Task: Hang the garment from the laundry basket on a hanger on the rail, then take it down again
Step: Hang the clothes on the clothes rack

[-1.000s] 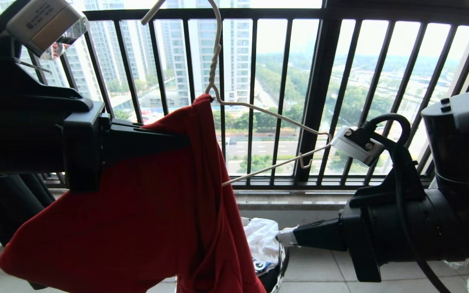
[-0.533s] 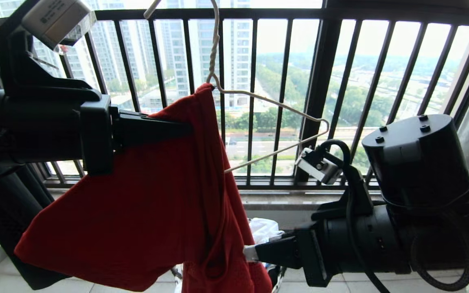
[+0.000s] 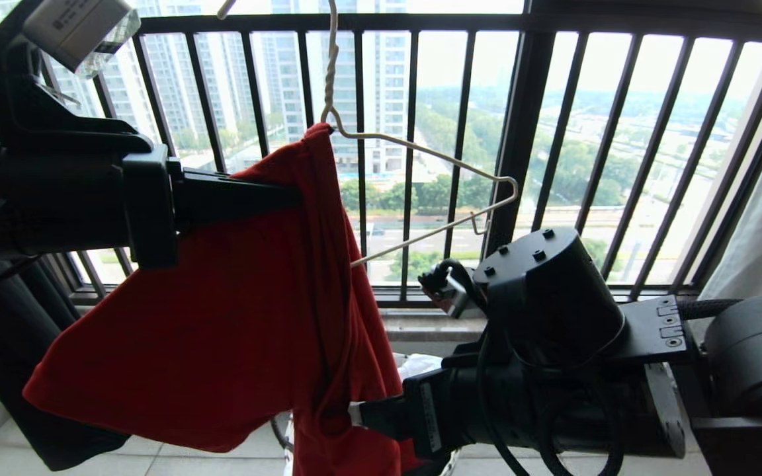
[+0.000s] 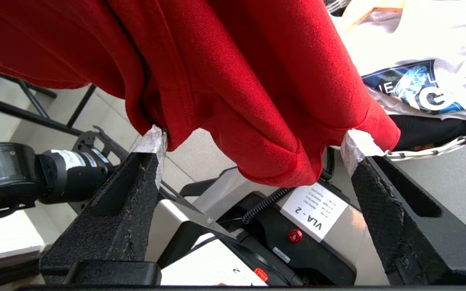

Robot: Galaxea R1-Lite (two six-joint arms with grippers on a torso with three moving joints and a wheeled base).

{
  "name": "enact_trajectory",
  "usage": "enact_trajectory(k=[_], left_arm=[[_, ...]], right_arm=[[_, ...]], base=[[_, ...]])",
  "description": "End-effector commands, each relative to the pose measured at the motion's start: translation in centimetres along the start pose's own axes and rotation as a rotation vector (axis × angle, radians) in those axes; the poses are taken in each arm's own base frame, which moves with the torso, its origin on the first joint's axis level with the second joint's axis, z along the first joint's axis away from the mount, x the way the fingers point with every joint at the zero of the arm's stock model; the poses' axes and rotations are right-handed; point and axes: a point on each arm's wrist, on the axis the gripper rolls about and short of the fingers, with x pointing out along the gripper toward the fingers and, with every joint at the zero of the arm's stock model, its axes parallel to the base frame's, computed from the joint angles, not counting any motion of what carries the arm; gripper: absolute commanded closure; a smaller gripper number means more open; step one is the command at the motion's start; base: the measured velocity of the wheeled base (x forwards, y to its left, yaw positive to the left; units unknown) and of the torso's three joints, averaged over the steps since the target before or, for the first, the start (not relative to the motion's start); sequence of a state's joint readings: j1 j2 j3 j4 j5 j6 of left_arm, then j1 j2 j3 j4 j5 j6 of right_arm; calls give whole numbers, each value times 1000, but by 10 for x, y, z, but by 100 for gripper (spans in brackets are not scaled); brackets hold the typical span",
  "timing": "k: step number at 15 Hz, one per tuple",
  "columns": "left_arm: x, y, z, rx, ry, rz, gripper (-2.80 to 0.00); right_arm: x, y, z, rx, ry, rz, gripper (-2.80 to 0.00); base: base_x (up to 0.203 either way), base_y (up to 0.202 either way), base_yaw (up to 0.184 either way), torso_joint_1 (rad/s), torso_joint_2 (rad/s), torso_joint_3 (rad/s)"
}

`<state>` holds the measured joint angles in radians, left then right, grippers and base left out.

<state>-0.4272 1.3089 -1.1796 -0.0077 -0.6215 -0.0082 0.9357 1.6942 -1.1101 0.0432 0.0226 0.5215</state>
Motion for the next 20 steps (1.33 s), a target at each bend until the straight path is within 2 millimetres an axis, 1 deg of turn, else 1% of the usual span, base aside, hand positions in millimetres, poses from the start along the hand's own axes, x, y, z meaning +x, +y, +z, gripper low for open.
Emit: enact_trajectory(k=[1, 3, 5, 7, 9, 12, 13, 18, 20], left_arm=[[-1, 0, 0, -1, -1, -1, 0], [-1, 0, 0, -1, -1, -1, 0], [-2, 0, 0, -1, -1, 4, 0], [-2, 1, 0, -1, -2, 6, 0], [-3, 0, 0, 1, -5, 6, 0], [-3, 0, 1, 2, -6, 6, 0], [-3, 0, 1, 3, -7, 5, 0], [-5, 2, 1, 3, -9, 18, 0], [-5, 2, 1, 3, -9, 18, 0]], right_arm=[[16, 1, -1, -2, 9, -40, -280], [24, 3, 2, -6, -8, -74, -280], [27, 4, 5, -6, -29, -93, -280], [35, 4, 6, -13, -59, -165, -280], [36, 3, 5, -15, -67, -193, -280], [29, -1, 0, -18, -27, -258, -280], [27, -1, 0, -18, -28, -259, 0], [6, 1, 4, -10, -45, -254, 0], [-2, -3, 6, 1, -64, -271, 0]], base=[[0, 0, 0, 0, 0, 0], [0, 0, 0, 0, 0, 0], [0, 0, 0, 0, 0, 0], [0, 0, 0, 0, 0, 0], [0, 0, 0, 0, 0, 0], [0, 0, 0, 0, 0, 0], [0, 0, 0, 0, 0, 0], [0, 0, 0, 0, 0, 0], [0, 0, 0, 0, 0, 0]])
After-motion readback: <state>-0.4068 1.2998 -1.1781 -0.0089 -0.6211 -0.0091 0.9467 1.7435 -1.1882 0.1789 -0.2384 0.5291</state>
